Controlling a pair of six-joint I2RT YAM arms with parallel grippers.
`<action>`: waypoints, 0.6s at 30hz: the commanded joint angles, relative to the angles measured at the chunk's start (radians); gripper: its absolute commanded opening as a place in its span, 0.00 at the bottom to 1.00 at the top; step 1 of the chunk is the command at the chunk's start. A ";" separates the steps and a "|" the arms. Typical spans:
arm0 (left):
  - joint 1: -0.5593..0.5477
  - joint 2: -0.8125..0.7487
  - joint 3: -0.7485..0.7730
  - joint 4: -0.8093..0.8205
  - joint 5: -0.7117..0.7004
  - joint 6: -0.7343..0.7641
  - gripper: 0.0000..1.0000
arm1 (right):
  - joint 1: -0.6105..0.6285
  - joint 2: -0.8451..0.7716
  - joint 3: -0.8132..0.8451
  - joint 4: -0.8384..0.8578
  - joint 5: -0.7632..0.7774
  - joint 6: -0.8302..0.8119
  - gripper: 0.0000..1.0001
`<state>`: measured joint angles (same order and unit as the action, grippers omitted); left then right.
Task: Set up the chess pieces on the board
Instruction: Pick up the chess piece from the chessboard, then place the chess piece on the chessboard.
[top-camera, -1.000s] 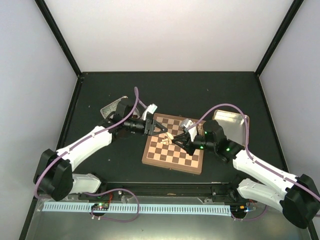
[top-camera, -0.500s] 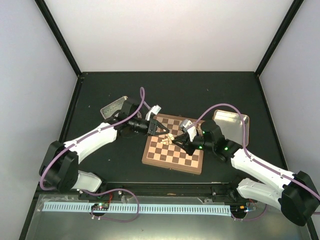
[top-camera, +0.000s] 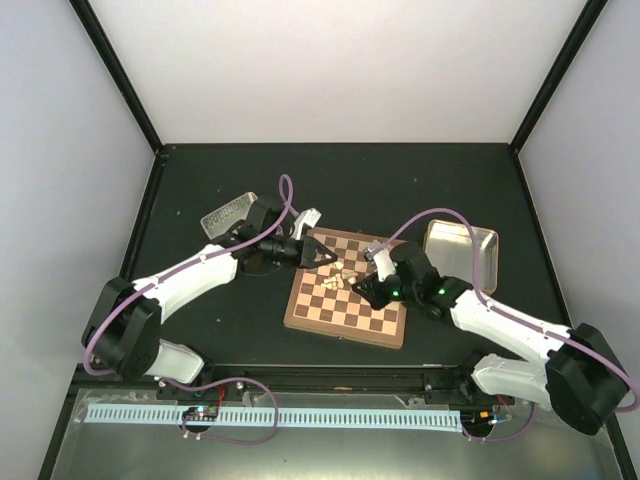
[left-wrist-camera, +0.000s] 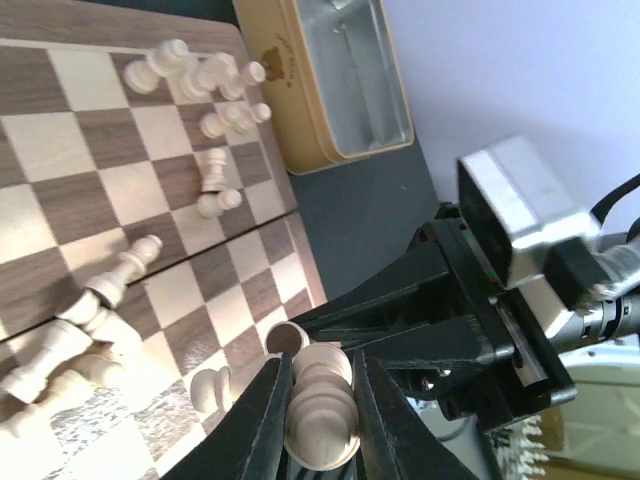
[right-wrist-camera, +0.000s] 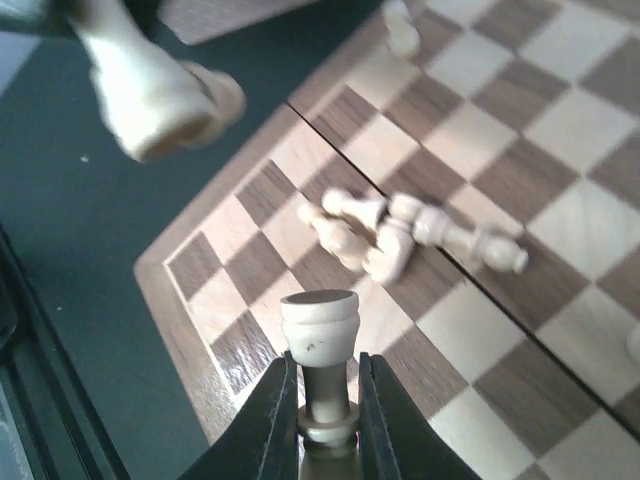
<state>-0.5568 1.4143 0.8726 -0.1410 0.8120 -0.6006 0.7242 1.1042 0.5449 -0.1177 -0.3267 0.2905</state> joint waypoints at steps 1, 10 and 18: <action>-0.004 0.002 -0.013 0.022 -0.106 0.037 0.02 | 0.001 0.072 0.076 -0.143 0.063 0.196 0.09; -0.034 -0.032 -0.036 -0.055 -0.303 0.126 0.02 | -0.050 0.310 0.326 -0.652 -0.057 0.295 0.07; -0.066 -0.065 -0.056 -0.045 -0.417 0.174 0.02 | -0.050 0.359 0.413 -0.909 -0.136 0.299 0.13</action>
<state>-0.6067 1.3792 0.8207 -0.1867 0.4808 -0.4778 0.6773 1.4376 0.9382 -0.8482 -0.3912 0.5636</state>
